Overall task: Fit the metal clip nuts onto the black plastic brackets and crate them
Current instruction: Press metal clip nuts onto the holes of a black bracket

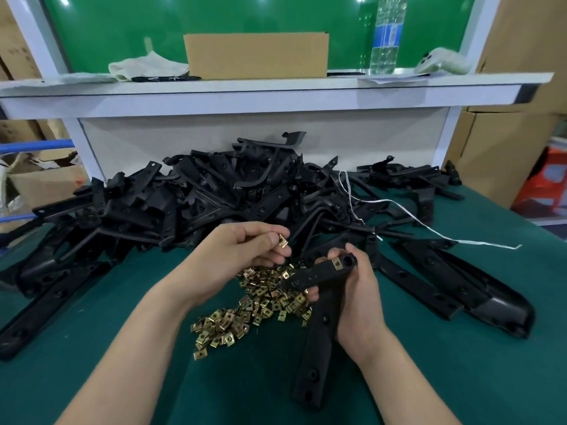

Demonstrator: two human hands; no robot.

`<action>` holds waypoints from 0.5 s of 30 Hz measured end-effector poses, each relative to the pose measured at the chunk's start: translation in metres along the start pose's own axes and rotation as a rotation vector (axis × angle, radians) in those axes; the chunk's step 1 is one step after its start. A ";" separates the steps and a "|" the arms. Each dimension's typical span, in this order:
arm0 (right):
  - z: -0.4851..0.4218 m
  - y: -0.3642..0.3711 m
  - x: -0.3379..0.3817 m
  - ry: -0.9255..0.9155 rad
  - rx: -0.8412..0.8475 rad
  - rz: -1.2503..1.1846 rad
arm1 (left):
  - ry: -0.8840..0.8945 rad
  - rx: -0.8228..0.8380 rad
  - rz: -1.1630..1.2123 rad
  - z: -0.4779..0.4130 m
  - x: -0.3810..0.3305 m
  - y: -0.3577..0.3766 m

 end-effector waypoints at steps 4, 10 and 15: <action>-0.004 0.000 -0.001 -0.003 0.001 0.027 | -0.043 0.037 0.028 -0.002 0.006 -0.003; -0.007 0.000 -0.003 -0.007 0.008 0.056 | -0.058 0.066 0.040 -0.003 0.011 -0.007; -0.007 0.000 -0.003 -0.004 0.008 0.055 | -0.054 0.059 0.030 -0.002 0.012 -0.007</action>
Point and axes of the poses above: each hand's wrist, its own z-axis away from the middle knuckle, its own y-axis out of the palm, x = y × z, the point moved 3 cm from there along -z, towards the middle knuckle, and after that the axes turned 15 degrees about z, right-handed, at the moved point
